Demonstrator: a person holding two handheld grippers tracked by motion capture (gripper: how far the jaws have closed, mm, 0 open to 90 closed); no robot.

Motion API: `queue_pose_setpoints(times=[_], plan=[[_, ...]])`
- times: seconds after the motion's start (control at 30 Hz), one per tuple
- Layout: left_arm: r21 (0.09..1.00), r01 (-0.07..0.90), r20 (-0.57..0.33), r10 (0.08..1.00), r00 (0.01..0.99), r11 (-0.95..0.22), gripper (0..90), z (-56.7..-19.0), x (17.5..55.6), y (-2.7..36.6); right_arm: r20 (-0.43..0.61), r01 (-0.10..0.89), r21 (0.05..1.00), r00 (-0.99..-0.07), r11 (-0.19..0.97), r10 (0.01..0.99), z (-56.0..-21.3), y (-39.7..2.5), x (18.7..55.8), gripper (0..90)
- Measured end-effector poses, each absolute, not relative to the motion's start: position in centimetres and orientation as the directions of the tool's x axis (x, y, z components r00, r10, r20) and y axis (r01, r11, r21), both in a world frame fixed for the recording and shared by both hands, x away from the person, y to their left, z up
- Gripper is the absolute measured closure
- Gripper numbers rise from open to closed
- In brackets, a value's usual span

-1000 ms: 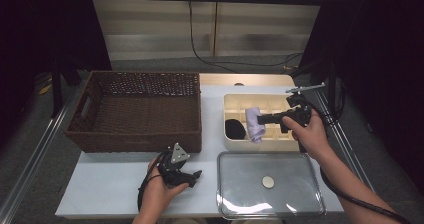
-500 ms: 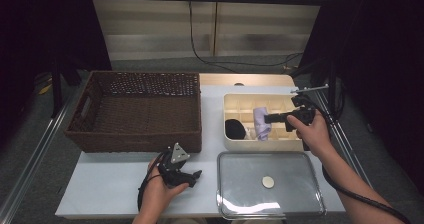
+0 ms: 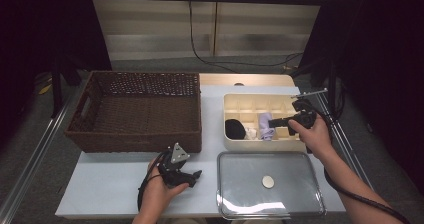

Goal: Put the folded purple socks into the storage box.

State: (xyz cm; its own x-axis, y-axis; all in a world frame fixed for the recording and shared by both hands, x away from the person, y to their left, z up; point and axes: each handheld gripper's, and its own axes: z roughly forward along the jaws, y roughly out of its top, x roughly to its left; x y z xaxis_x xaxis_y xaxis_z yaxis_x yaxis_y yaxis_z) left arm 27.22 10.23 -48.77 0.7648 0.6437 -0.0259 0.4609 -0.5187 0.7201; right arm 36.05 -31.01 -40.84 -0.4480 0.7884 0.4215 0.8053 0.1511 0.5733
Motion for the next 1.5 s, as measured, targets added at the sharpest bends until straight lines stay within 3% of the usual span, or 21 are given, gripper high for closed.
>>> queue_pose_setpoints(times=[0.23, 0.57, 0.7, 0.8, 1.13, 1.5], plan=[[0.72, 0.461, -0.025, 0.644, 0.765, -0.519, 17.7, -48.8, 27.2, 10.2, 0.436, 0.817, 0.557, -0.437, 0.146, 0.787, -42.4, -31.8, 35.4, 82.4], [0.722, 0.46, -0.025, 0.644, 0.764, -0.518, 17.7, -48.8, 27.2, 10.2, 0.37, 0.807, 0.554, -0.459, 0.204, 0.808, -43.0, -31.6, 34.9, 82.5], [0.722, 0.46, -0.025, 0.644, 0.764, -0.517, 17.6, -48.8, 27.2, 10.2, 0.348, 0.793, 0.57, -0.471, 0.216, 0.811, -43.0, -31.4, 34.7, 78.8], [0.722, 0.46, -0.026, 0.644, 0.764, -0.517, 17.7, -48.8, 27.2, 10.2, 0.342, 0.792, 0.574, -0.461, 0.206, 0.819, -42.6, -31.6, 34.6, 71.9], [0.723, 0.461, -0.027, 0.646, 0.763, -0.514, 17.7, -48.8, 27.2, 10.2, 0.306, 0.772, 0.59, -0.487, 0.239, 0.818, -40.1, -31.5, 34.9, 71.1], [0.722, 0.461, -0.027, 0.645, 0.764, -0.516, 17.6, -48.8, 27.2, 10.2, 0.247, 0.762, 0.537, -0.552, 0.362, 0.797, -37.6, -29.7, 35.6, 89.6]])
